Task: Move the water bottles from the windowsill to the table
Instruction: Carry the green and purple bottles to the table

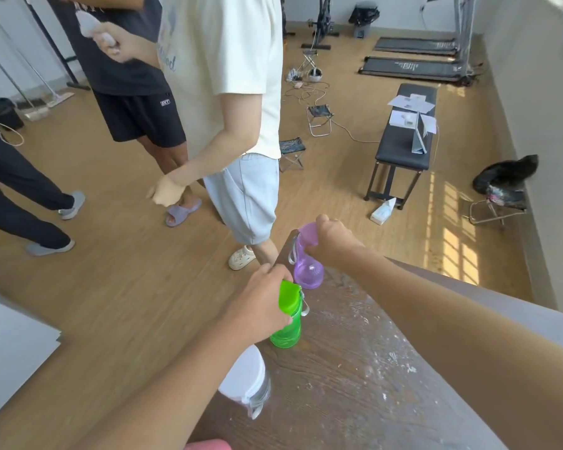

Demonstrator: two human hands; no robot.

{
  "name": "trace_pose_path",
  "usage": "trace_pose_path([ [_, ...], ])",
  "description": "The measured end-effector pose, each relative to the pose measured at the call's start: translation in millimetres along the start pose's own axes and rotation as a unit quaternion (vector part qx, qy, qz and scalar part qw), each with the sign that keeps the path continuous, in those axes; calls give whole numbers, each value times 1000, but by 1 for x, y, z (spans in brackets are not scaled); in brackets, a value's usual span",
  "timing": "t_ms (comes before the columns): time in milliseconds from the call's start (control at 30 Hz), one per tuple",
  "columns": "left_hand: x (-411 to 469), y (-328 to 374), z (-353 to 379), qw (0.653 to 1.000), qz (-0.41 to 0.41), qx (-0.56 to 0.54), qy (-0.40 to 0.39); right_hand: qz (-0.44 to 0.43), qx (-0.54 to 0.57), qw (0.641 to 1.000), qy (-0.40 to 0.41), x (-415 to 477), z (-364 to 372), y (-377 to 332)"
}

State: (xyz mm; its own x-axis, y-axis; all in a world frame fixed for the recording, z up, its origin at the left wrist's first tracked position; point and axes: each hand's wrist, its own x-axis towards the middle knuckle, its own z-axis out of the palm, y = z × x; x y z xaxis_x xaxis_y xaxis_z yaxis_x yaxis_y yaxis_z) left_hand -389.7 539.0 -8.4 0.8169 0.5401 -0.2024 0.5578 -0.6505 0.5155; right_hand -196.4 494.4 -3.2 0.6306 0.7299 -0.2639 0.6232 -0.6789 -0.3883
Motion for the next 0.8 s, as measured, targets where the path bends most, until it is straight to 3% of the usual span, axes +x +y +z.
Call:
trace_pose_path([
  [233, -2, 6, -6, 1000, -4, 13, -20, 4, 39, 999, -1, -11, 1, 10],
  [400, -8, 37, -20, 997, 53, 48, 31, 7, 71, 997, 27, -46, -21, 43],
  [567, -17, 104, -17, 989, 129, 61, 42, 5, 87, 995, 48, -130, -57, 121],
  [800, -31, 243, 64, 975, 215, 15, -52, 102, 68, 985, 118, -287, -101, 282],
])
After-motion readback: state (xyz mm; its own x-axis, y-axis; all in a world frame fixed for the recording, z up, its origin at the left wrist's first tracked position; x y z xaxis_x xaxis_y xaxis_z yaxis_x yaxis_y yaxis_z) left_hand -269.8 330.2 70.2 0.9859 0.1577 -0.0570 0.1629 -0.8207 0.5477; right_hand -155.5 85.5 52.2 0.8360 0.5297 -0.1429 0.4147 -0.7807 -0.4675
